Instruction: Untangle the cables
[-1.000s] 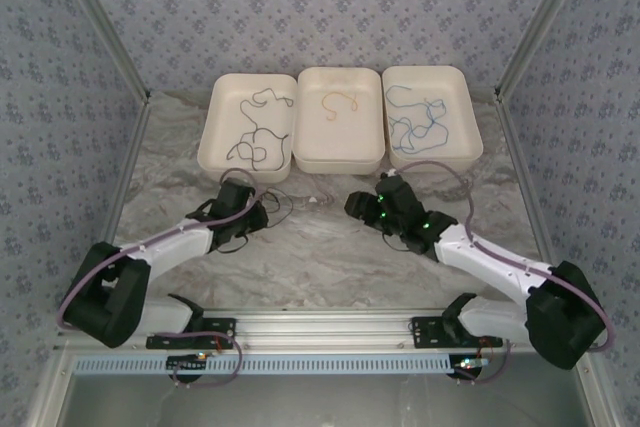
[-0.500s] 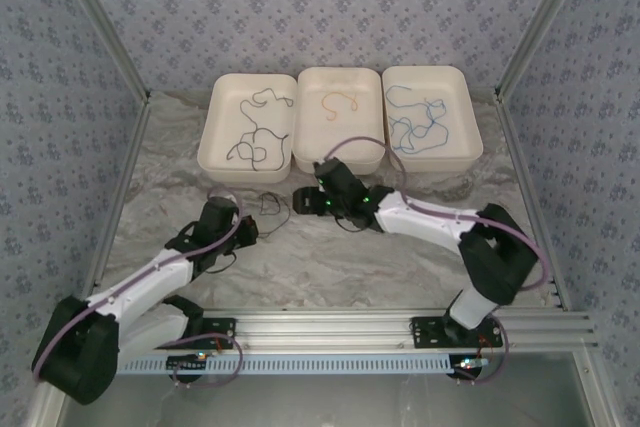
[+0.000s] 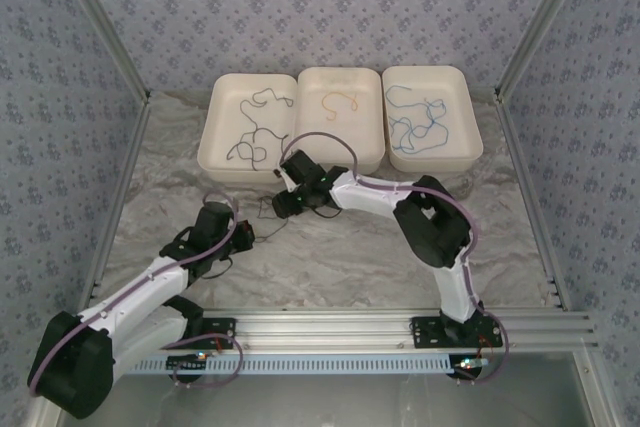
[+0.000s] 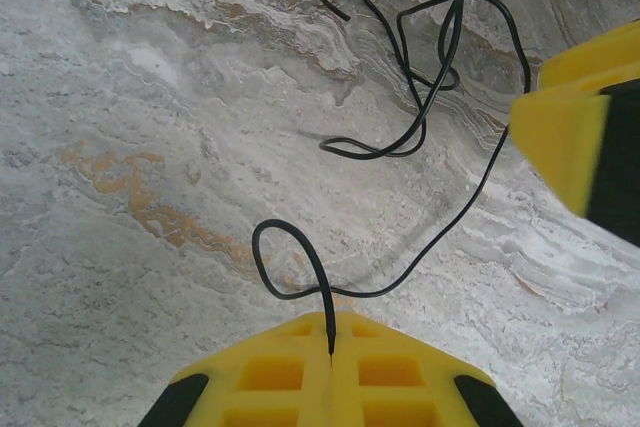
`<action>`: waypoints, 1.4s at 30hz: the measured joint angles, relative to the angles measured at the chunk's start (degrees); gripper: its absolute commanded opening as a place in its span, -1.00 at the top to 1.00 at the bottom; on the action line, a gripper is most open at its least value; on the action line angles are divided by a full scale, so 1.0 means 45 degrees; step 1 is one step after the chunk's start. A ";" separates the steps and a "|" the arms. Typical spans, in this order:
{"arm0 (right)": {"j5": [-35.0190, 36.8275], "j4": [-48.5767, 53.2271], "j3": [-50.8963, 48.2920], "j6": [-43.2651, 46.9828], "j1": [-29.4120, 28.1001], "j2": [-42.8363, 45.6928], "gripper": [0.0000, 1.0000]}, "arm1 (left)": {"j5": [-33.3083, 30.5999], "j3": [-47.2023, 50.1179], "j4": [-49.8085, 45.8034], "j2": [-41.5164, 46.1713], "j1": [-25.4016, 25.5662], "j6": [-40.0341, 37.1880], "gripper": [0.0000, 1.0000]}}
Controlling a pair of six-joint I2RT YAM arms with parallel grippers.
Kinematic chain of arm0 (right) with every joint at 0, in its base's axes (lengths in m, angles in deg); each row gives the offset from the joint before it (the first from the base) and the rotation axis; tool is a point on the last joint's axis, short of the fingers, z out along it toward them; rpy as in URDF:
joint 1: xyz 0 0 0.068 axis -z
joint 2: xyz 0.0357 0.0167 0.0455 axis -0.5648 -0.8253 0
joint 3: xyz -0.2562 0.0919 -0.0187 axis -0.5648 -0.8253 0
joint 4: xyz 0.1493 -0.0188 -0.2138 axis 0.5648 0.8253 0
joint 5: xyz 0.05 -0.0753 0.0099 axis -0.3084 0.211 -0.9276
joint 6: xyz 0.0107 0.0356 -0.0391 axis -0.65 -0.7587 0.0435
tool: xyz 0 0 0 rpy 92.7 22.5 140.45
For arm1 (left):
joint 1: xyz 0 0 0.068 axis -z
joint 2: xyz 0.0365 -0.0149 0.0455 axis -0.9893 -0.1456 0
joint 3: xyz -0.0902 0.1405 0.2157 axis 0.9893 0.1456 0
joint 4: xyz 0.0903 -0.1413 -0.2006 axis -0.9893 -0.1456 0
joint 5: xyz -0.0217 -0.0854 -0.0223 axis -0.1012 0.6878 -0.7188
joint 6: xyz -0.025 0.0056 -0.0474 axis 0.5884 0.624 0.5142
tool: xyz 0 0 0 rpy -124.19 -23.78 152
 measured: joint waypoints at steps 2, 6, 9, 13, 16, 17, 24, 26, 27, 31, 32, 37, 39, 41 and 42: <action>-0.0097 0.0092 0.0214 0.0010 -0.0019 -0.0112 0.01 | 0.0000 0.0000 -0.0005 0.0000 -0.0005 0.0005 1.00; -0.0272 0.0068 0.0690 0.0000 -0.0019 -0.0340 0.18 | 0.0000 0.0000 -0.0005 0.0000 0.0000 0.0005 1.00; -0.0398 -0.0019 0.0899 -0.0053 0.0034 -0.0602 0.40 | 0.0000 0.0000 -0.0044 0.0000 0.0000 0.0005 1.00; -0.0583 -0.0019 0.1141 -0.0126 0.0097 -0.1005 0.69 | 0.0000 0.0005 -0.0175 0.0005 0.0000 0.0005 1.00; -0.0554 -0.0058 0.1180 -0.0316 0.0121 -0.1044 1.00 | 0.0000 0.0034 -0.0296 0.0102 0.0000 0.0010 1.00; -0.0481 -0.0238 0.1088 -0.0321 0.0126 -0.1005 1.00 | -0.0015 0.0044 -0.0340 0.0160 -0.0005 0.0015 1.00; 0.1054 -0.2297 -0.3653 -0.1632 0.0685 0.2521 1.00 | -0.0403 0.0049 -0.1146 0.1132 -0.0005 0.0267 1.00; 0.1593 -0.2628 -0.4959 -0.2113 0.1001 0.4007 1.00 | -0.0481 0.0049 -0.1307 0.1375 -0.0005 0.0389 1.00; 0.1846 -0.2759 -0.5323 -0.2322 0.1117 0.4532 1.00 | -0.0495 0.0049 -0.1345 0.1457 -0.0005 0.0408 1.00; 0.2851 -0.3332 -0.6314 -0.3123 0.1069 0.6096 1.00 | -0.0607 0.0044 -0.1520 0.1715 -0.0005 0.0588 1.00; 0.3041 -0.3385 -0.6596 -0.3376 0.1001 0.6445 1.00 | -0.0622 0.0044 -0.1564 0.1792 0.0000 0.0627 1.00; 0.3458 -0.3128 -0.7747 -0.4605 0.1015 0.8004 1.00 | -0.0272 -0.0214 -0.1467 0.2205 0.0029 0.0680 1.00; 0.3517 -0.3055 -0.8174 -0.4906 0.1088 0.8840 1.00 | 0.0117 -0.0408 -0.1185 0.2191 0.0034 0.0602 1.00; 0.3789 -0.2914 -0.8374 -0.5061 0.1127 0.9656 1.00 | 0.0699 -0.0515 -0.0748 0.2064 0.0034 0.0427 1.00; 0.4027 -0.2817 -0.8374 -0.5085 0.1132 0.9957 1.00 | 0.1001 -0.0534 -0.0515 0.1943 0.0034 0.0330 1.00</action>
